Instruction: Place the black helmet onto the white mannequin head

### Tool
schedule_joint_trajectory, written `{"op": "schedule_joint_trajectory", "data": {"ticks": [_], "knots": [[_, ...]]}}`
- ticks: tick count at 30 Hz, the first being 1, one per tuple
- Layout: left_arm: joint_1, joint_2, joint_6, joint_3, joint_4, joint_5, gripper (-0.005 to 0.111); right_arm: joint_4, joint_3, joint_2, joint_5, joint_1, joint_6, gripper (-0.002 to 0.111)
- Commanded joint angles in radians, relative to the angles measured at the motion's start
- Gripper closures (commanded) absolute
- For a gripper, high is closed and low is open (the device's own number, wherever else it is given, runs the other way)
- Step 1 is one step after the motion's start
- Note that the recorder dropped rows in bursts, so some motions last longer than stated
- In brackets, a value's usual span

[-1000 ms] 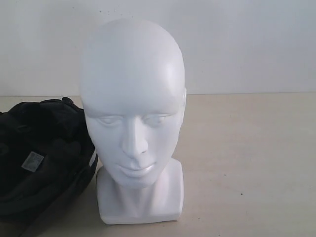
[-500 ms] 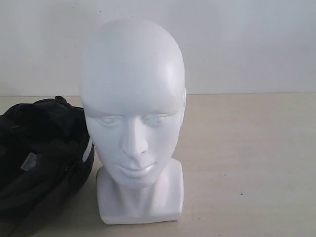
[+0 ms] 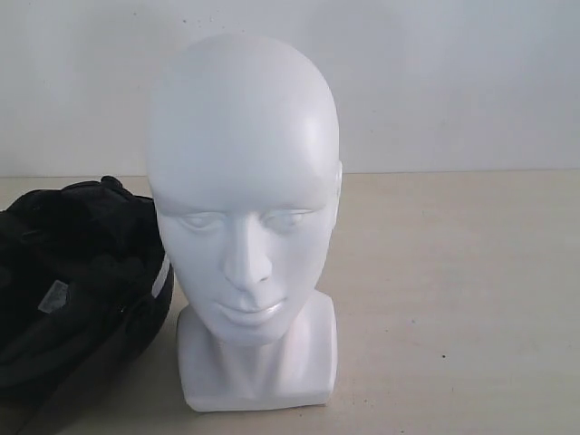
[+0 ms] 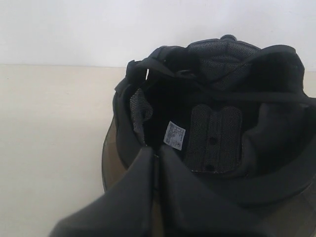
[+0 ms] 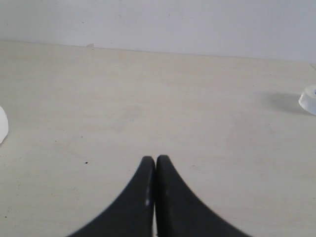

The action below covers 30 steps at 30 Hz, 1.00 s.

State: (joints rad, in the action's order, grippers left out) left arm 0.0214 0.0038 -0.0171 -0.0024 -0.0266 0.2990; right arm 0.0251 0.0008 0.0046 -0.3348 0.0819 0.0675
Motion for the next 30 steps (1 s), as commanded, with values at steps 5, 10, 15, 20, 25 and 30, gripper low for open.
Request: {"op": "schedule_joint_trajectory", "data": {"ticks": [5,10,15,20,25,30], "knots": [[0.002,-0.004,-0.008,0.002,0.027,-0.050,0.102,-0.002,-0.001,-0.005,0.002,-0.002,-0.003,0.109],[0.002,-0.004,-0.004,0.002,0.027,-0.137,0.102,-0.002,-0.001,-0.005,0.002,-0.002,-0.003,0.109],[0.002,-0.004,0.026,0.002,0.061,-0.340,0.102,-0.002,-0.001,-0.005,0.002,-0.002,-0.003,0.109],[0.002,-0.004,0.026,0.002,0.061,-0.601,0.102,-0.002,-0.001,-0.005,0.002,-0.002,-0.003,0.109],[0.002,-0.004,-0.034,0.002,0.061,-0.743,0.102,-0.002,-0.001,-0.005,0.002,-0.002,-0.003,0.109],[0.002,-0.004,-0.027,-0.049,0.061,-0.591,0.102,-0.002,-0.001,-0.005,0.002,-0.002,-0.003,0.109]]}}
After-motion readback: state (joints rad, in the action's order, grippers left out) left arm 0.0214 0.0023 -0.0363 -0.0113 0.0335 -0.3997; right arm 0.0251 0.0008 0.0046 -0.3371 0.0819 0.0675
